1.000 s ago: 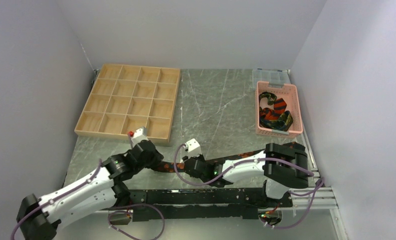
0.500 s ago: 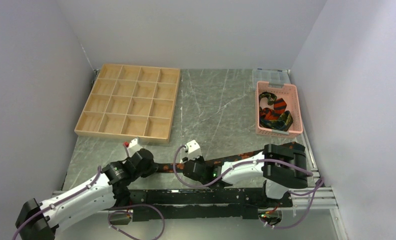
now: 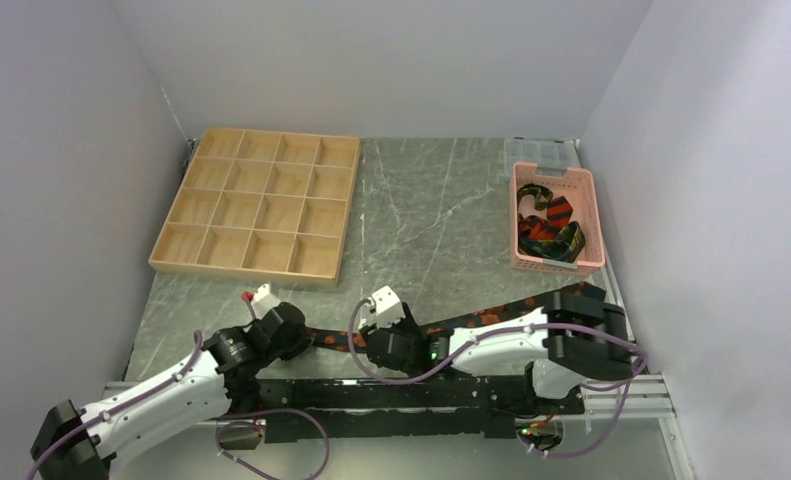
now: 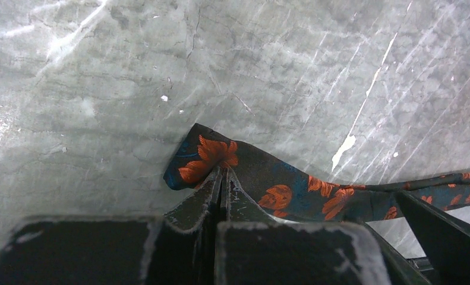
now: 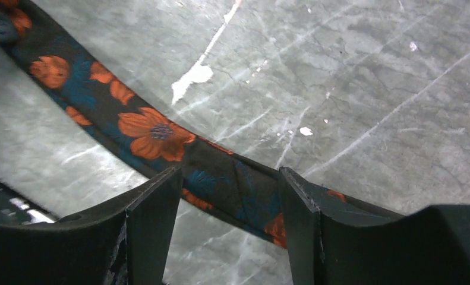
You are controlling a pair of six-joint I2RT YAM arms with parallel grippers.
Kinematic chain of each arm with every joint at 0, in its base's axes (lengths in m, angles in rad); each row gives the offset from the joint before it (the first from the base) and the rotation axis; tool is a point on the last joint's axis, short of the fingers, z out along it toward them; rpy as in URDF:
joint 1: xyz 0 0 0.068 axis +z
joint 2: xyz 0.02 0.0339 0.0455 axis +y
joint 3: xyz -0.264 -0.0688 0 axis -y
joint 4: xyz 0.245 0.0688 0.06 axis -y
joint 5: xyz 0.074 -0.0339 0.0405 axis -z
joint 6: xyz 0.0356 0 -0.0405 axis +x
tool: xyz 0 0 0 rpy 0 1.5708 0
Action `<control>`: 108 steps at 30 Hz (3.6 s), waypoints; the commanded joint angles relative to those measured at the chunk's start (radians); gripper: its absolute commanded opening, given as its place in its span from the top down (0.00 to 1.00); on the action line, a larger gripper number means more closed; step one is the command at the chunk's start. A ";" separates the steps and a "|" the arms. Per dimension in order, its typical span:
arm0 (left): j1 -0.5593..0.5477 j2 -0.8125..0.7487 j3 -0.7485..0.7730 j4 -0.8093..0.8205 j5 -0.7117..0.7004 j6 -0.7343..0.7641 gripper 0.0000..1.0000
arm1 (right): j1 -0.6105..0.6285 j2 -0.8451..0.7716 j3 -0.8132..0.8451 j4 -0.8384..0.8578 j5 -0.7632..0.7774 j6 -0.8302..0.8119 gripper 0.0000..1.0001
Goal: Roll the ties
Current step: Flatten out the tie at the center of the board, then roll the tie at the center of the board.
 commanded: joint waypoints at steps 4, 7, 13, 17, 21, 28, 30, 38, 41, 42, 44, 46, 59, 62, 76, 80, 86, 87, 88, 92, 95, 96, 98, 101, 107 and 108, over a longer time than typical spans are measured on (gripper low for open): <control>0.002 -0.095 0.018 -0.116 -0.046 0.014 0.97 | -0.081 -0.117 0.125 0.010 -0.256 -0.059 0.45; 0.002 -0.150 0.062 -0.198 -0.074 0.012 0.97 | -0.115 -0.070 0.153 0.018 -0.366 -0.064 0.55; 0.002 -0.228 0.143 -0.348 -0.146 -0.014 0.92 | -0.190 -0.047 0.090 0.069 -0.511 -0.020 0.59; 0.002 -0.223 0.144 -0.333 -0.161 -0.011 0.83 | -0.191 -0.109 0.017 0.038 -0.507 -0.023 0.59; 0.002 -0.197 0.142 -0.281 -0.159 0.012 0.75 | -0.191 -0.164 -0.085 0.037 -0.531 0.024 0.58; 0.002 -0.165 0.118 -0.224 -0.143 0.024 0.73 | -0.210 -0.103 -0.125 0.020 -0.452 0.091 0.58; 0.002 -0.175 0.120 -0.240 -0.149 0.021 0.73 | -0.218 -0.101 -0.137 0.031 -0.412 0.095 0.58; 0.002 -0.271 0.089 -0.272 -0.179 0.011 0.72 | -0.246 -0.045 -0.089 0.057 -0.278 -0.012 0.58; 0.002 -0.288 0.072 -0.270 -0.188 0.004 0.71 | -0.255 -0.030 -0.074 0.067 -0.253 -0.054 0.58; 0.002 -0.288 0.069 -0.266 -0.190 0.004 0.70 | -0.255 -0.031 -0.073 0.069 -0.251 -0.062 0.58; 0.002 -0.276 0.071 -0.271 -0.197 -0.011 0.60 | -0.253 -0.049 -0.081 0.077 -0.256 -0.074 0.58; 0.002 -0.251 0.080 -0.282 -0.195 -0.027 0.47 | -0.248 -0.075 -0.100 0.082 -0.268 -0.071 0.58; 0.007 -0.099 0.076 -0.124 -0.093 0.087 0.35 | -0.210 -0.176 -0.017 0.079 -0.329 -0.016 0.54; 0.020 -0.098 0.078 -0.093 -0.069 0.129 0.35 | -0.218 -0.149 0.042 0.081 -0.384 -0.012 0.54; 0.187 0.083 0.055 0.111 0.111 0.266 0.48 | -0.252 0.019 0.153 0.142 -0.484 0.034 0.58; 0.201 0.073 0.039 0.151 0.133 0.277 0.47 | -0.251 0.022 0.150 0.144 -0.486 0.034 0.58; 0.212 0.073 0.012 0.163 0.153 0.280 0.61 | -0.251 0.030 0.145 0.154 -0.491 0.037 0.58; 0.212 0.071 0.005 0.163 0.153 0.279 0.67 | -0.251 0.030 0.148 0.154 -0.491 0.037 0.58; 0.212 0.066 -0.003 0.162 0.154 0.276 0.70 | -0.252 0.031 0.152 0.152 -0.489 0.037 0.58; 0.212 0.034 -0.022 0.155 0.153 0.269 0.81 | -0.252 0.053 0.187 0.151 -0.504 0.036 0.59; 0.212 0.012 -0.021 0.150 0.145 0.272 0.87 | -0.251 0.102 0.240 0.138 -0.531 0.029 0.65; 0.212 0.008 -0.018 0.147 0.143 0.273 0.89 | -0.251 0.121 0.260 0.129 -0.537 0.024 0.68; 0.212 0.005 -0.009 0.140 0.139 0.278 0.93 | -0.250 0.161 0.292 0.116 -0.548 0.018 0.74; 0.212 -0.001 0.008 0.124 0.134 0.284 0.95 | -0.250 0.202 0.305 0.097 -0.552 0.022 0.79; 0.212 -0.006 0.031 0.105 0.124 0.297 0.97 | -0.252 0.215 0.287 0.074 -0.524 0.032 0.84; 0.212 -0.006 0.035 0.102 0.123 0.296 0.97 | -0.251 0.212 0.282 0.079 -0.522 0.033 0.85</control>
